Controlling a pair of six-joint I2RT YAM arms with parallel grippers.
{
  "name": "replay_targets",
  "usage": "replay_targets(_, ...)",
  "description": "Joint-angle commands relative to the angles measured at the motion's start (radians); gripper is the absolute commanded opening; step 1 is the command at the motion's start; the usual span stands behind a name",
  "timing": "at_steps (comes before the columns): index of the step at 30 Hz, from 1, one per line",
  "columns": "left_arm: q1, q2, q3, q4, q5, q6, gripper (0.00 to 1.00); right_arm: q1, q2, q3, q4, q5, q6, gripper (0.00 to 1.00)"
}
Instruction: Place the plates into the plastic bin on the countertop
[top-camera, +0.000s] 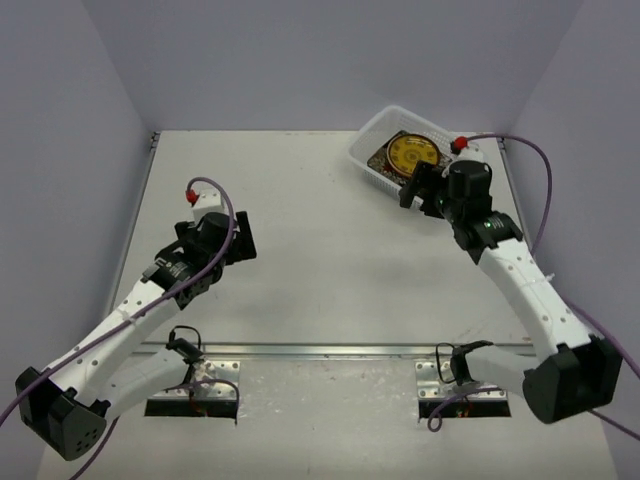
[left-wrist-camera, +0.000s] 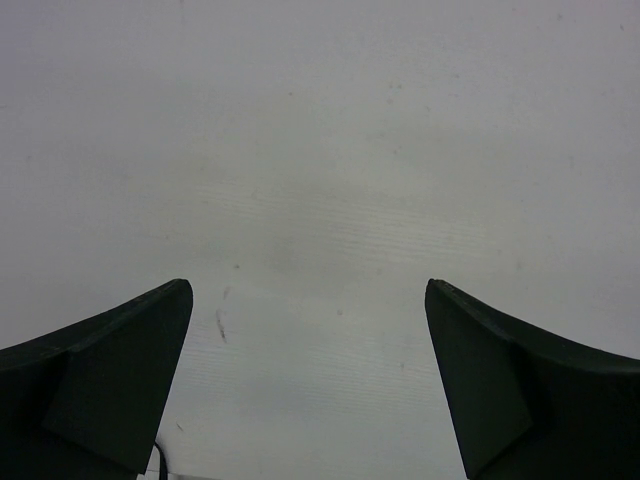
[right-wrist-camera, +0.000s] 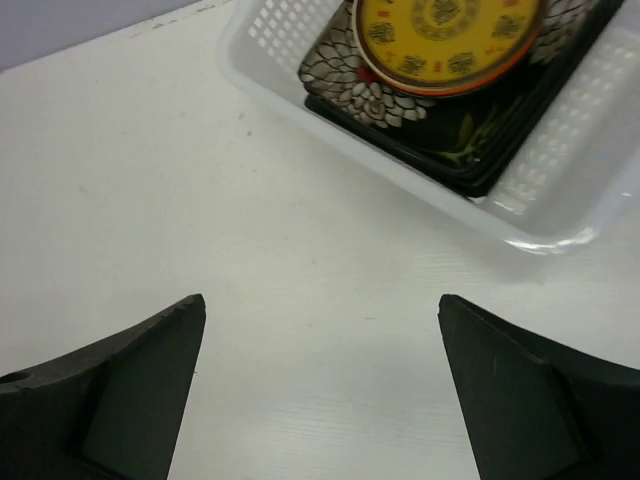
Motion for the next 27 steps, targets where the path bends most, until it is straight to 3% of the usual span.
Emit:
replay_targets(1, 0.054, -0.039, 0.065, 0.003, -0.111, 0.004, 1.00, -0.029, -0.204, -0.186, -0.111, 0.021, -0.289, 0.99)
replay_targets(7, 0.057, -0.105, 0.047, -0.004, -0.173, 0.024, 1.00, -0.029, -0.477, -0.254, -0.280, 0.072, -0.324, 0.99)
replay_targets(13, 0.056, -0.238, -0.086, 0.091, -0.176, 0.030, 1.00, -0.029, -0.732, -0.290, -0.356, 0.042, -0.370, 0.99)
replay_targets(19, 0.056, -0.307, -0.129, 0.134, -0.110, 0.056, 1.00, -0.029, -0.844, -0.393, -0.362, 0.021, -0.353, 0.99)
replay_targets(27, 0.055, -0.349, -0.125, 0.116, -0.130, 0.050, 1.00, -0.029, -0.805, -0.442, -0.327, -0.002, -0.335, 0.99)
